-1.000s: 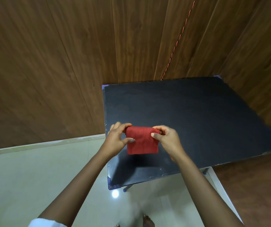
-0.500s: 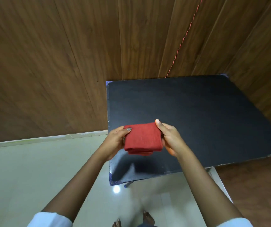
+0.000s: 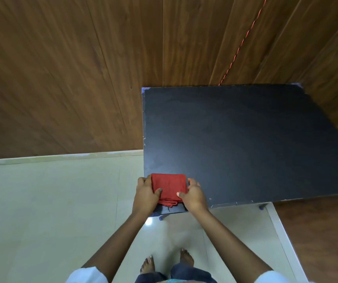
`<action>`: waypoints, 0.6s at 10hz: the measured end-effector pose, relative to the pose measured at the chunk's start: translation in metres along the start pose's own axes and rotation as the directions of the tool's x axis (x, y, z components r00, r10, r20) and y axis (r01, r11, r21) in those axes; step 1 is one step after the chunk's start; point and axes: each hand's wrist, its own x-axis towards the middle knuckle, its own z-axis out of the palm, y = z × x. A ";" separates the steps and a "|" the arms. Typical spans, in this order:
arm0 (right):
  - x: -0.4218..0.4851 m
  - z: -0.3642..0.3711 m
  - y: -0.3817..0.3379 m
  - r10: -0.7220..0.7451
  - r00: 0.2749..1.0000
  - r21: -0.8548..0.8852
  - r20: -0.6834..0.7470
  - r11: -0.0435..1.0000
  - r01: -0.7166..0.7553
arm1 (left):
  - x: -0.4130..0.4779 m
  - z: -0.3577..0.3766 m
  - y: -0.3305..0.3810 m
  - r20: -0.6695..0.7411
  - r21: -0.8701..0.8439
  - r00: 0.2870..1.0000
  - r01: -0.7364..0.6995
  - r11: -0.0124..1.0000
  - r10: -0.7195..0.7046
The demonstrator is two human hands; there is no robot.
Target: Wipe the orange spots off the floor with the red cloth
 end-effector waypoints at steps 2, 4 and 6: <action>-0.020 0.012 0.012 -0.533 0.839 -0.409 -0.114 0.795 0.449 | -0.004 0.000 -0.020 0.084 0.424 0.937 -0.340 0.839 0.338; -0.019 0.022 0.021 -0.490 0.869 -0.533 -0.070 0.755 0.383 | -0.011 0.002 -0.043 0.209 0.482 0.935 -0.353 0.802 0.286; -0.024 0.005 0.008 -0.374 0.910 -0.135 -0.180 0.926 0.353 | -0.007 -0.027 -0.020 0.171 0.346 0.933 -0.358 0.867 0.317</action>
